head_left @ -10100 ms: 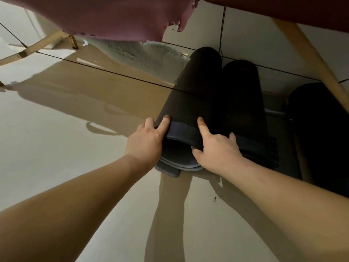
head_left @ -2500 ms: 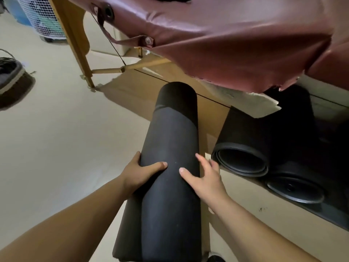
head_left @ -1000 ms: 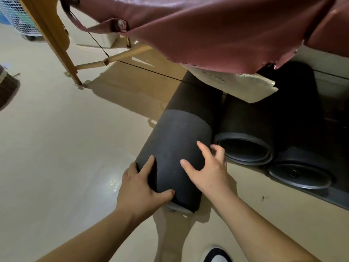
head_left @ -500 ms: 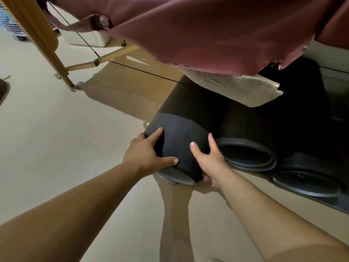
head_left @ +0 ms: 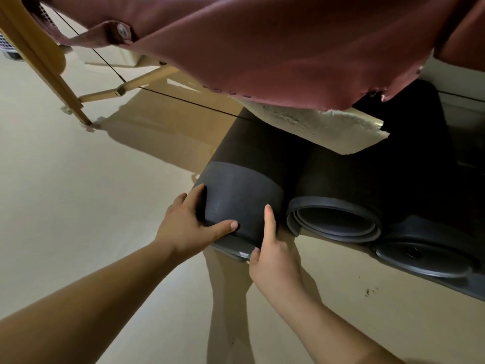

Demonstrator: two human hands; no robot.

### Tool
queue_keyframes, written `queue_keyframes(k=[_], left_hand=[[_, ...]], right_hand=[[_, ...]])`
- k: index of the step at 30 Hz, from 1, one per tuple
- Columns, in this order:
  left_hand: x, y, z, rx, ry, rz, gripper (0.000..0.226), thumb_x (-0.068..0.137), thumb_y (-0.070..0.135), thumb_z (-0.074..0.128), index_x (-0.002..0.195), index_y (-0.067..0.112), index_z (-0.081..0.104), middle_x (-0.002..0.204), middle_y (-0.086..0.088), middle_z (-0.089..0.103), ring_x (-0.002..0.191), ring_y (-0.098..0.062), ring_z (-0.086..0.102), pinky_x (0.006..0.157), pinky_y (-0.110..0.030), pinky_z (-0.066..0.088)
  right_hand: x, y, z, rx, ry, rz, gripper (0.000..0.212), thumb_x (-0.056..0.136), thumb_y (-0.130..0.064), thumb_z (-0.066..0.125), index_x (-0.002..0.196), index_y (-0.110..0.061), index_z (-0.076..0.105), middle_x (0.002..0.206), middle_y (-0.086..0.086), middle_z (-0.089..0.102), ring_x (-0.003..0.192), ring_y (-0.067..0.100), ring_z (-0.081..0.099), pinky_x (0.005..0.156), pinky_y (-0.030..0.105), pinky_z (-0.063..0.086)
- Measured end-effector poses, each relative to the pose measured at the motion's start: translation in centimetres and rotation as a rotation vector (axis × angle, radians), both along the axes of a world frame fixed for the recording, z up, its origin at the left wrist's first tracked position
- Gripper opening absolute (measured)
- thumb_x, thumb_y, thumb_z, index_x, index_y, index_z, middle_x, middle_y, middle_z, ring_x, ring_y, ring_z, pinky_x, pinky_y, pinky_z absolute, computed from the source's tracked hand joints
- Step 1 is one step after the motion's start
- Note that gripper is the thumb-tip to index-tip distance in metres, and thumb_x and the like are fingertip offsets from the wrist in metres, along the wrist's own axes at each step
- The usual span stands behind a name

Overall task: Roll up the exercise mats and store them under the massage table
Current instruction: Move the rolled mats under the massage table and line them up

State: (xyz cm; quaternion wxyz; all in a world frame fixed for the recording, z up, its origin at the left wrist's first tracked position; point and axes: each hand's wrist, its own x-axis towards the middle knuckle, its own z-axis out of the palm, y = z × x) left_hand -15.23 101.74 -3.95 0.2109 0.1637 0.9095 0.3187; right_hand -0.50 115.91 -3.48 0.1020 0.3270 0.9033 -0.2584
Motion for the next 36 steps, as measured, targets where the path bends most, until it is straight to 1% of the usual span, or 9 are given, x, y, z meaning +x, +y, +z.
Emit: queue_keyframes(k=[6, 8, 12, 14, 16, 19, 24, 31, 36], left_hand=[[-0.5, 2.2, 1.2, -0.074, 0.132, -0.076, 0.111, 0.069, 0.093, 0.062, 0.161, 0.049, 0.017, 0.161, 0.000, 0.029, 0.146, -0.031, 0.032, 0.115, -0.053, 0.046], [-1.0, 2.7, 1.7, -0.125, 0.122, -0.086, 0.102, 0.076, 0.087, 0.061, 0.161, 0.052, 0.015, 0.157, -0.003, 0.031, 0.143, -0.032, 0.035, 0.114, -0.050, 0.047], [-1.3, 4.3, 2.3, -0.165, 0.177, -0.108, 0.086, 0.089, 0.078, 0.057, 0.161, 0.056, 0.015, 0.158, -0.008, 0.031, 0.146, -0.033, 0.032, 0.117, -0.049, 0.044], [-1.0, 5.4, 2.6, -0.188, 0.193, -0.086, 0.084, 0.091, 0.073, 0.060, 0.160, 0.055, 0.017, 0.158, -0.009, 0.030, 0.146, -0.033, 0.029, 0.118, -0.050, 0.042], [-0.6, 5.9, 2.4, -0.241, 0.212, -0.062, 0.084, 0.091, 0.072, 0.060, 0.160, 0.055, 0.016, 0.159, -0.011, 0.028, 0.146, -0.034, 0.028, 0.117, -0.051, 0.042], [0.0, 6.4, 1.4, -0.302, 0.258, -0.053, 0.084, 0.092, 0.072, 0.057, 0.160, 0.054, 0.012, 0.164, -0.015, 0.022, 0.149, -0.038, 0.024, 0.117, -0.052, 0.040], [0.7, 6.7, -0.4, -0.346, 0.337, -0.068, 0.083, 0.095, 0.070, 0.054, 0.161, 0.050, 0.009, 0.166, -0.017, 0.018, 0.152, -0.040, 0.019, 0.119, -0.052, 0.038], [-2.5, 8.1, -1.4, -0.413, 0.273, -0.101, 0.083, 0.094, 0.074, 0.051, 0.160, 0.053, 0.005, 0.166, -0.018, 0.013, 0.152, -0.043, 0.014, 0.113, -0.057, 0.043], [-2.7, 8.1, -0.4, -0.295, 0.149, -0.090, 0.081, 0.097, 0.073, 0.046, 0.163, 0.054, 0.003, 0.171, -0.013, 0.009, 0.158, -0.038, 0.005, 0.122, -0.055, 0.034]], right_hand=[[-0.9, 1.5, -1.5, -0.438, 0.309, -0.315, 0.095, 0.103, -0.003, 0.054, 0.160, -0.052, -0.005, 0.094, -0.006, 0.052, 0.078, 0.009, 0.061, 0.088, 0.046, 0.063], [-1.4, 1.8, -1.3, -0.535, 0.337, -0.372, 0.094, 0.104, 0.001, 0.052, 0.159, -0.055, 0.002, 0.116, 0.004, 0.054, 0.084, 0.008, 0.060, 0.095, 0.045, 0.061], [-2.3, 3.1, -1.2, -0.658, 0.368, -0.498, 0.090, 0.105, 0.004, 0.049, 0.157, -0.060, 0.011, 0.165, 0.009, 0.033, 0.138, 0.033, 0.053, 0.100, 0.045, 0.056], [-1.8, 3.4, -1.8, -0.541, 0.367, -0.439, 0.087, 0.107, -0.004, 0.050, 0.160, -0.059, 0.008, 0.157, 0.008, 0.046, 0.133, 0.029, 0.059, 0.099, 0.044, 0.057], [-0.7, 3.2, -2.3, -0.293, 0.333, -0.320, 0.077, 0.108, -0.026, 0.054, 0.162, -0.056, 0.008, 0.112, 0.003, 0.070, 0.095, 0.019, 0.070, 0.080, 0.041, 0.063], [0.2, 3.6, -2.6, 0.047, 0.301, -0.125, 0.068, 0.105, -0.052, 0.049, 0.161, -0.054, 0.010, 0.075, -0.010, 0.052, 0.068, 0.012, 0.056, 0.055, 0.029, 0.044], [-1.0, 5.0, -3.4, 0.261, 0.276, 0.060, 0.059, 0.107, -0.047, 0.047, 0.163, -0.043, 0.028, 0.091, 0.002, 0.067, 0.076, 0.022, 0.065, 0.056, 0.032, 0.043], [-3.9, 6.6, -1.4, 0.271, 0.100, 0.070, 0.056, 0.110, -0.048, 0.042, 0.163, -0.047, 0.021, 0.105, 0.005, 0.072, 0.095, 0.025, 0.069, 0.072, 0.038, 0.057], [-4.3, 5.3, 0.0, 0.323, 0.052, 0.114, 0.067, 0.110, -0.052, 0.040, 0.166, -0.035, 0.008, 0.115, 0.007, 0.072, 0.105, 0.028, 0.070, 0.074, 0.036, 0.051]])
